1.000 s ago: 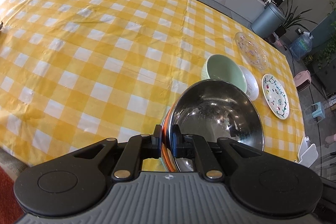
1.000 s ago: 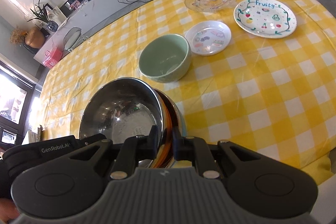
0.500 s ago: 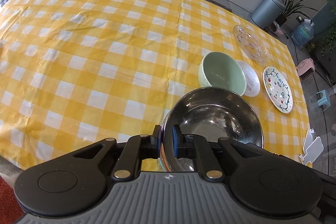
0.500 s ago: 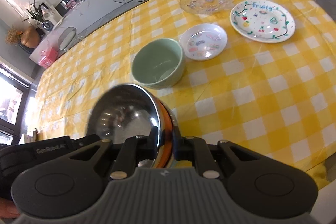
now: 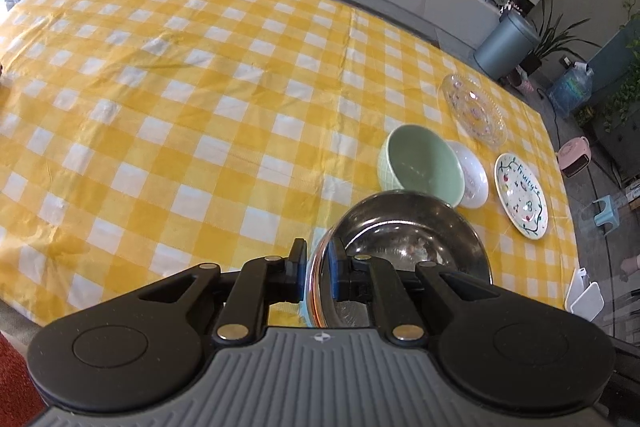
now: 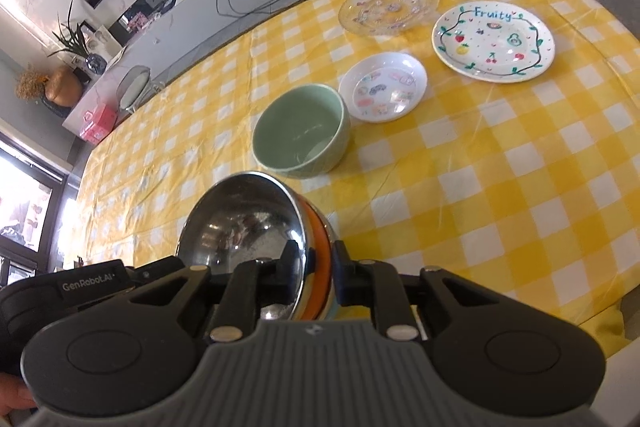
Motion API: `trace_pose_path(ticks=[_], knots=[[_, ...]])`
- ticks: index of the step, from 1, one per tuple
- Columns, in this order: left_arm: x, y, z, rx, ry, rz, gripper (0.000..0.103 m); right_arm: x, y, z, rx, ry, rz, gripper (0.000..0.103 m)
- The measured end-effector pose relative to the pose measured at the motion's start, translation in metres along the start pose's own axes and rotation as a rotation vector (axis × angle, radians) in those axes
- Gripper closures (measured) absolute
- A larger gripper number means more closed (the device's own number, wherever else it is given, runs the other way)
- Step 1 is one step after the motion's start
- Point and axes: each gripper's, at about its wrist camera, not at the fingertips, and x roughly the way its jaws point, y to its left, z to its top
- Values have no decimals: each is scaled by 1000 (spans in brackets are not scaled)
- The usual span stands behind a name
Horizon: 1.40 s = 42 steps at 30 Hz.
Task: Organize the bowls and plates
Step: 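Lower the orange-bottomed bowl into the blue-bottomed bowl with both grippers, then open both grippers and lift them off the stacked bowls, then move both grippers to the rim of the pale green bowl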
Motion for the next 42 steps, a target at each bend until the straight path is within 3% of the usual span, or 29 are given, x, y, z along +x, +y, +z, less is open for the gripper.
trace_pose_path(ticks=[7, 15, 20, 25, 34, 42], knots=[[4, -2, -1, 25, 4, -5, 93, 6, -2, -1, 5, 9, 2, 96], [-11, -5, 5, 39, -54, -17, 92, -10, -5, 2, 11, -27, 26, 90], [-19, -15, 14, 80, -86, -32, 80, -21, -6, 7, 1, -68, 31, 75], [-17, -31, 24, 132, -85, -51, 60, -26, -9, 18, -11, -95, 10, 70], [4, -54, 52, 222, -45, -58, 45, -14, -6, 52, -35, -101, -35, 56], [38, -62, 72, 233, 1, -58, 33, 25, -5, 78, -33, -48, -54, 55]])
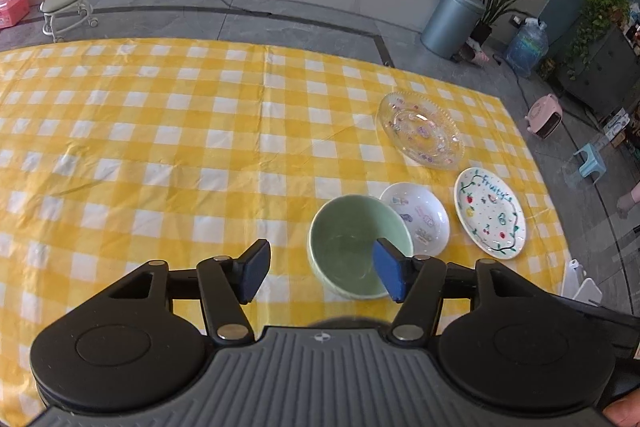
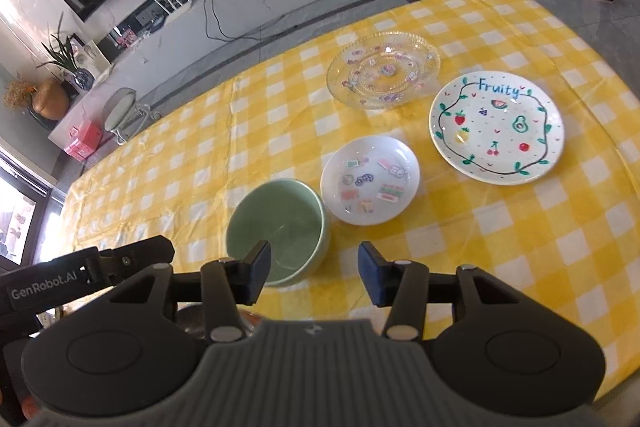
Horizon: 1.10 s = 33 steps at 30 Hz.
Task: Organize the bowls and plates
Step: 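Move both grippers to the rim of the pale green bowl, then close the left gripper on the green bowl rim while the right gripper closes too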
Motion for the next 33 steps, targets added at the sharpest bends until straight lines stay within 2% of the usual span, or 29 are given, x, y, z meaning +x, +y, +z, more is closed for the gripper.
trace_pose_path(ticks=[12, 20, 25, 26, 33], knots=[[53, 11, 19, -23, 113, -27, 33, 59, -8, 7, 34, 103, 17, 56], [76, 14, 24, -13, 162, -48, 33, 79, -15, 7, 71, 148, 48, 69], [90, 14, 23, 5, 209, -45, 38, 89, -17, 7, 84, 161, 53, 75], [93, 13, 23, 12, 221, -41, 39, 90, -17, 7, 90, 160, 59, 77], [112, 10, 19, 61, 286, -16, 69, 101, -17, 5, 88, 163, 72, 81]])
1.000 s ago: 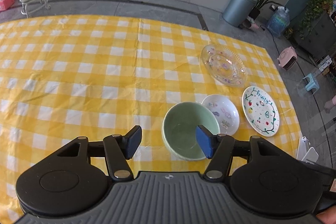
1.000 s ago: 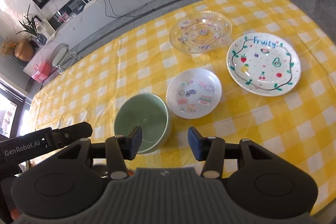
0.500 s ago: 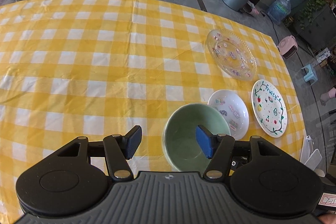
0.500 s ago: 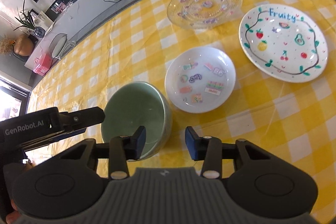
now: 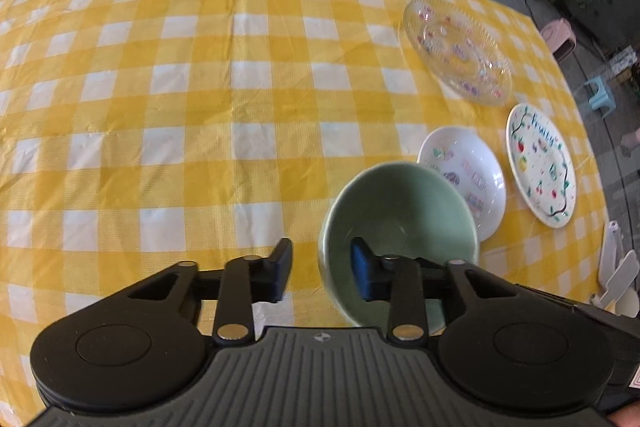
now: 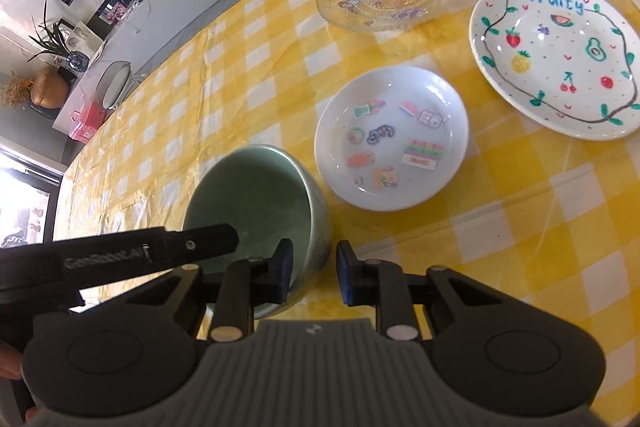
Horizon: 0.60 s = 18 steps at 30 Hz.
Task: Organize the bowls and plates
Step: 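Close the left gripper on the green bowl rim while the right gripper closes too, then lift the green bowl with both grippers and carry it toward the stacked steel bowls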
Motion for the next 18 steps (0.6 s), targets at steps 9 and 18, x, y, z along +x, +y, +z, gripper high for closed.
trace_pose_path(ticks=[9, 18], knots=[[7, -11, 3, 39, 17, 35, 93, 6, 2, -3, -14, -7, 4, 84], [-9, -20, 1, 58, -45, 45, 94, -3, 5, -4, -15, -26, -6, 85]])
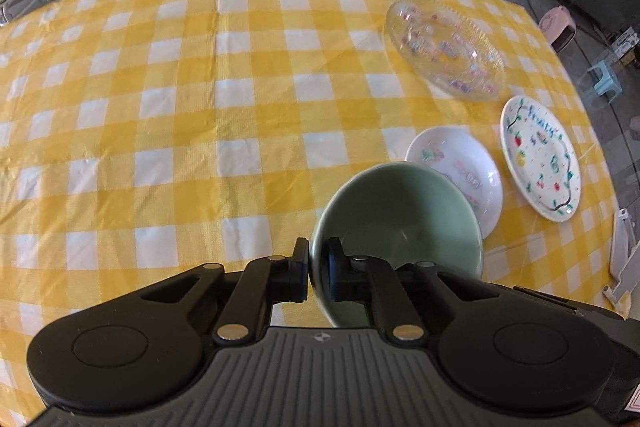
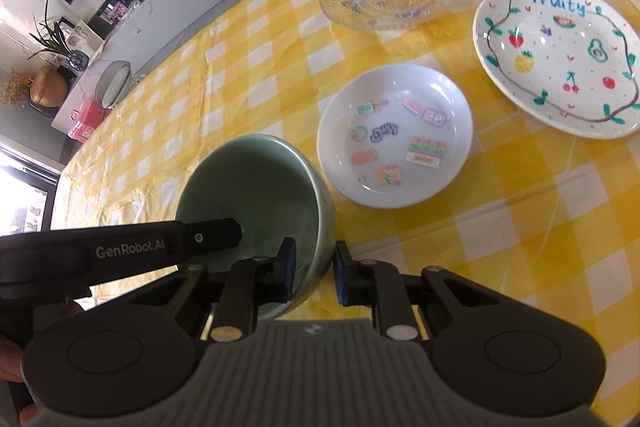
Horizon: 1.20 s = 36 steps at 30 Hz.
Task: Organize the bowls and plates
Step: 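Lift the green bowl with both grippers and carry it toward the stacked steel bowls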
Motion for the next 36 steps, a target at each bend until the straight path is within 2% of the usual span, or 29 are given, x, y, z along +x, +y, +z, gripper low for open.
trace_pose_path(ticks=[9, 16, 25, 36], knots=[[-57, -11, -4, 12, -122, -2, 94, -44, 14, 2, -21, -93, 55, 86], [-102, -20, -25, -5, -179, 9, 94, -87, 27, -7, -45, -124, 109, 86], [-136, -12, -67, -77, -202, -5, 95, -123, 41, -39, -92, -110, 155, 87], [-138, 1, -117, -152, -164, -46, 95, -135, 40, -83, -118, -41, 146, 87]])
